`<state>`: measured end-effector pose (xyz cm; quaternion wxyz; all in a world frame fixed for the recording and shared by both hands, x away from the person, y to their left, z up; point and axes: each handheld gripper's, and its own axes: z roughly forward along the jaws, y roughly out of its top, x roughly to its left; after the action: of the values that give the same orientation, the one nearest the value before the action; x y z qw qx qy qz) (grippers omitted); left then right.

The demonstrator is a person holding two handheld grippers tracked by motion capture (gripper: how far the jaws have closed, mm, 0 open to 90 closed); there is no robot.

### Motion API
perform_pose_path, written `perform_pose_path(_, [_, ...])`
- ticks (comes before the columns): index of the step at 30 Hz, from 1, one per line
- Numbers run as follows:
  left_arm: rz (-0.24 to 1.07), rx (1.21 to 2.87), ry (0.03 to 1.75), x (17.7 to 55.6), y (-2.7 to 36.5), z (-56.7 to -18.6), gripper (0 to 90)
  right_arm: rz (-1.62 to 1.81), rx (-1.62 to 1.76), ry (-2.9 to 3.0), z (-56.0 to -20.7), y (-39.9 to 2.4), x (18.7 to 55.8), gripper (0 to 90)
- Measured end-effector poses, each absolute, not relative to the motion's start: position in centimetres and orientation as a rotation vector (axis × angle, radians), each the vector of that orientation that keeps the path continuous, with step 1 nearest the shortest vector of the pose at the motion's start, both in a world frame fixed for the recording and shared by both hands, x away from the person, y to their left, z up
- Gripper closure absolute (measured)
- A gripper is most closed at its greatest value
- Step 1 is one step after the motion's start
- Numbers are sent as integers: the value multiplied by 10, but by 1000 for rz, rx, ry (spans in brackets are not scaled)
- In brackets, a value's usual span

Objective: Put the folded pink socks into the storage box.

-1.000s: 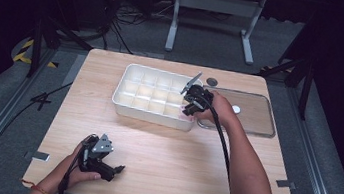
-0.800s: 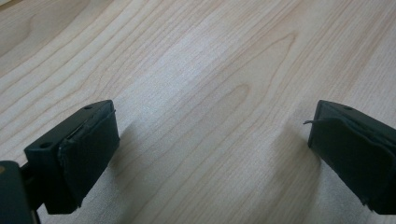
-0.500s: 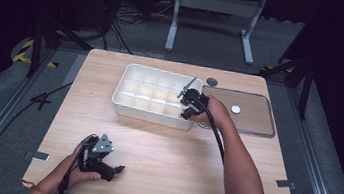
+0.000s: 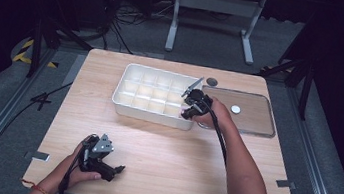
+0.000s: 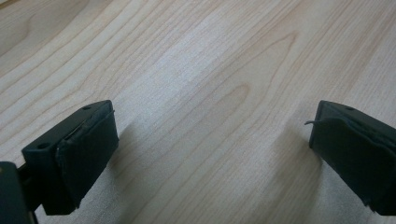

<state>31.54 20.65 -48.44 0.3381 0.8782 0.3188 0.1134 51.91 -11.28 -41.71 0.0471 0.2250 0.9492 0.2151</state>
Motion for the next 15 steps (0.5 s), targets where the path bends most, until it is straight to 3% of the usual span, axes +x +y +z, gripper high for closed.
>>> perform_pose_path(15, [295, 2290, 833, 315, 207, -484, 12, 691, 627, 2817, -397, -118, 505, 797])
